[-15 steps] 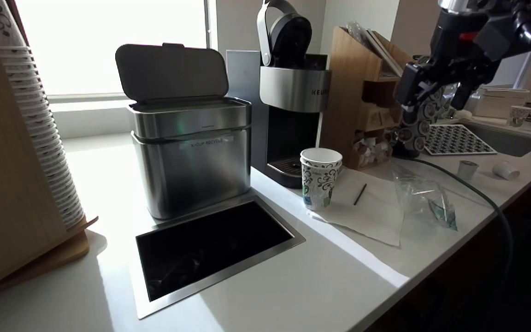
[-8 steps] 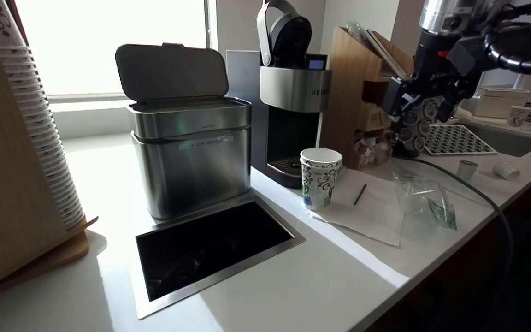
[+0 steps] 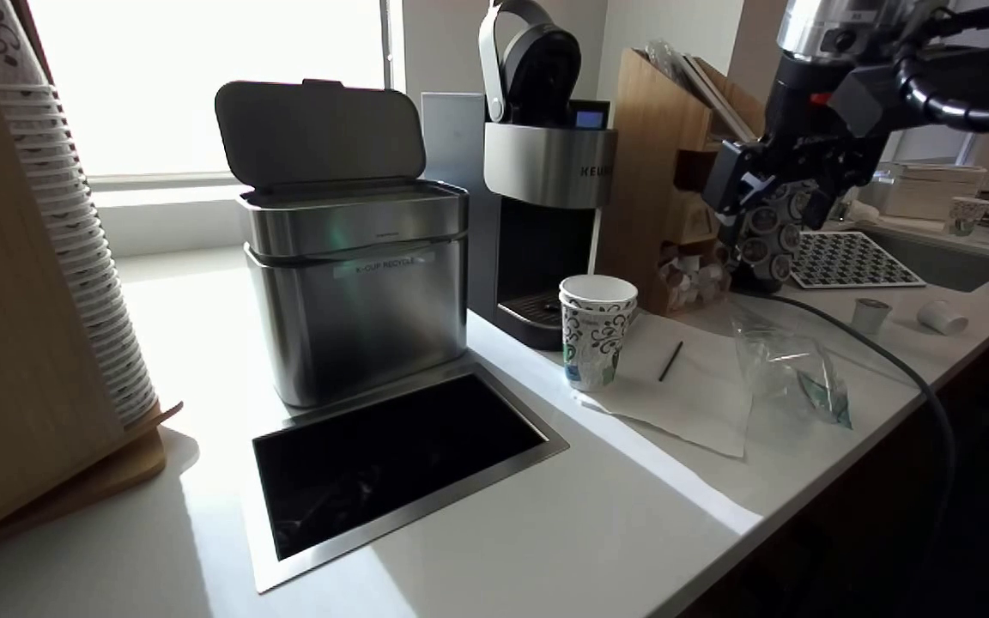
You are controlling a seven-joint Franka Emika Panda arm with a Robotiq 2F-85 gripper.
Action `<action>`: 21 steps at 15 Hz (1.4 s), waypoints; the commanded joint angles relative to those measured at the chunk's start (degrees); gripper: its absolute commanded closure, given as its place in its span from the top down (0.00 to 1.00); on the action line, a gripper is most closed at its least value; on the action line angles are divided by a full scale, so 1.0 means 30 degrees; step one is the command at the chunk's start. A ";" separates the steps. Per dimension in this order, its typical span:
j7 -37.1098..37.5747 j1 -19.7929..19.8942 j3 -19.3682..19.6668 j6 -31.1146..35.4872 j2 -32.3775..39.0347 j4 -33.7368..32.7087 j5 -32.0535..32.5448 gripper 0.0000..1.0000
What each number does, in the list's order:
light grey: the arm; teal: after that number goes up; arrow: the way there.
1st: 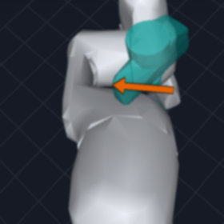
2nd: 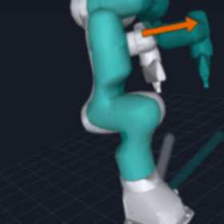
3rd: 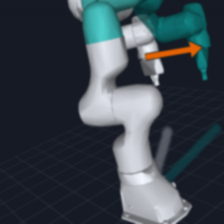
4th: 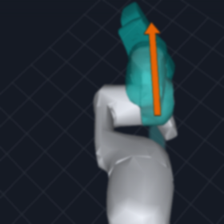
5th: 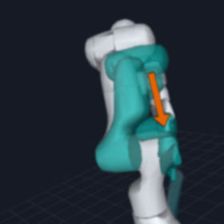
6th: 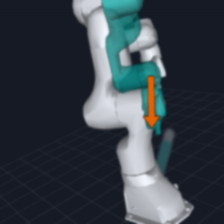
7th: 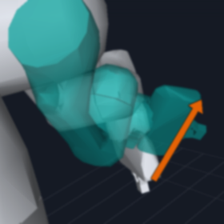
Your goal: Remove the cup from the stack
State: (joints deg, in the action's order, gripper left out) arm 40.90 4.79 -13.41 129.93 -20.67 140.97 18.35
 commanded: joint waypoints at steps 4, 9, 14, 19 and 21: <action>-0.3197 -0.1488 0.1682 0.4056 0.2273 -0.0343 -0.3866 1.00; -0.5421 -0.1901 0.2190 0.4826 0.3558 -0.0736 -0.6354 1.00; -0.5917 -0.1961 0.2343 0.4929 0.4500 -0.1234 -0.6730 1.00; -0.5784 -0.2017 0.2345 0.5613 0.5299 -0.1662 -0.6446 0.95; -0.5869 -0.2089 0.2381 0.5855 0.5670 -0.1855 -0.6552 0.93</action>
State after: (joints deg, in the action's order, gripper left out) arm 24.41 -0.57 -6.94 145.58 -5.82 136.46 -0.04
